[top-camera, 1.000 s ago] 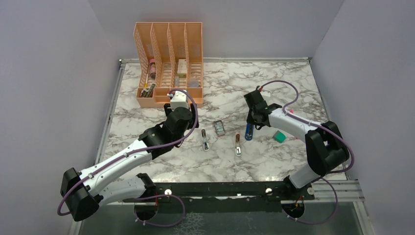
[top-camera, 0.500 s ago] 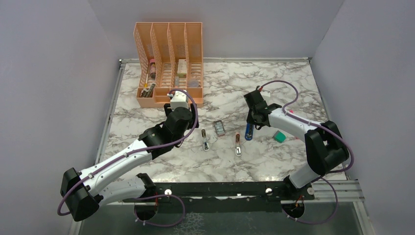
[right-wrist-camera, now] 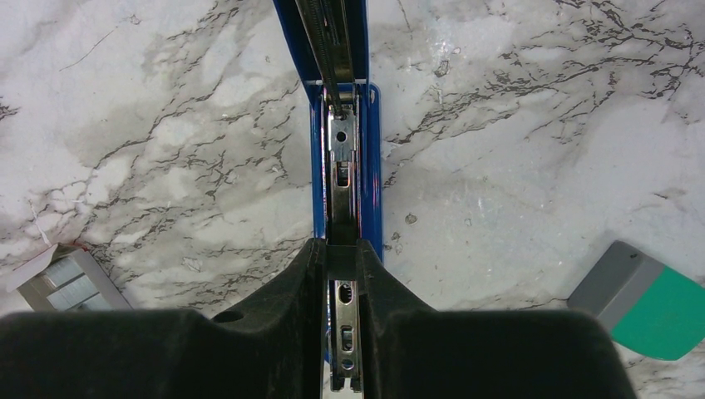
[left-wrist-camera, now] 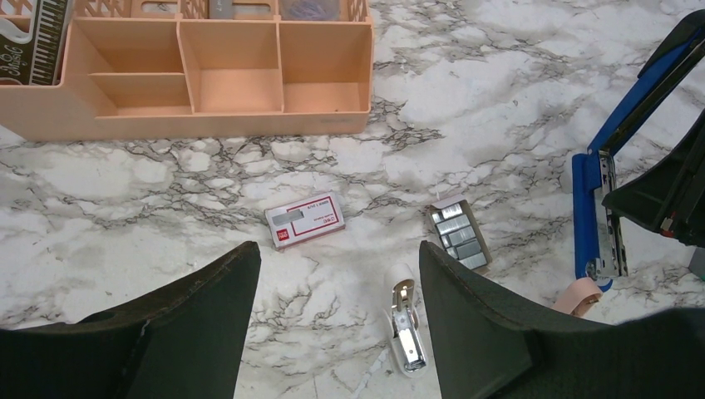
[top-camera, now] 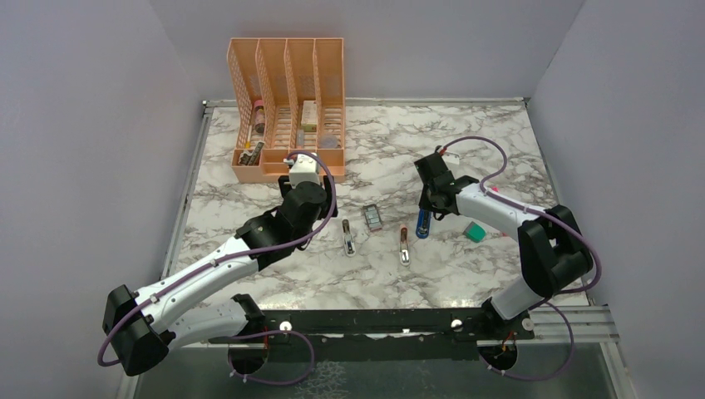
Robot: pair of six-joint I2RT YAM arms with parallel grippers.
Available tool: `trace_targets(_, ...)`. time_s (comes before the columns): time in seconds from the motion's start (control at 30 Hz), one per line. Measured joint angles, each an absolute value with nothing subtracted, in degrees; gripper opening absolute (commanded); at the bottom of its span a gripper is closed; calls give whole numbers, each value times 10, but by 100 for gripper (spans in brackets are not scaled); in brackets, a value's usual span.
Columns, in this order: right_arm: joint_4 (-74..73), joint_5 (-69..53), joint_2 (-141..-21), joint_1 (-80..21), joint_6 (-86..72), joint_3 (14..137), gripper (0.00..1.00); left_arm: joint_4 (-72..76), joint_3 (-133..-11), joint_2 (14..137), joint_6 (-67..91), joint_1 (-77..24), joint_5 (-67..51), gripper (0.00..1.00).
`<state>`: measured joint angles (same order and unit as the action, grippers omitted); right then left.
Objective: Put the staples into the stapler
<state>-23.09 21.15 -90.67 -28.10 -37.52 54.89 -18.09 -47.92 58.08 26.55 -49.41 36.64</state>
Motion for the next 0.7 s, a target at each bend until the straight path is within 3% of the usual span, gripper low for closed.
trace_targets(0.7, -232, 212, -902, -281, -375, 549, 19, -181, -479, 581, 266, -492, 366, 71)
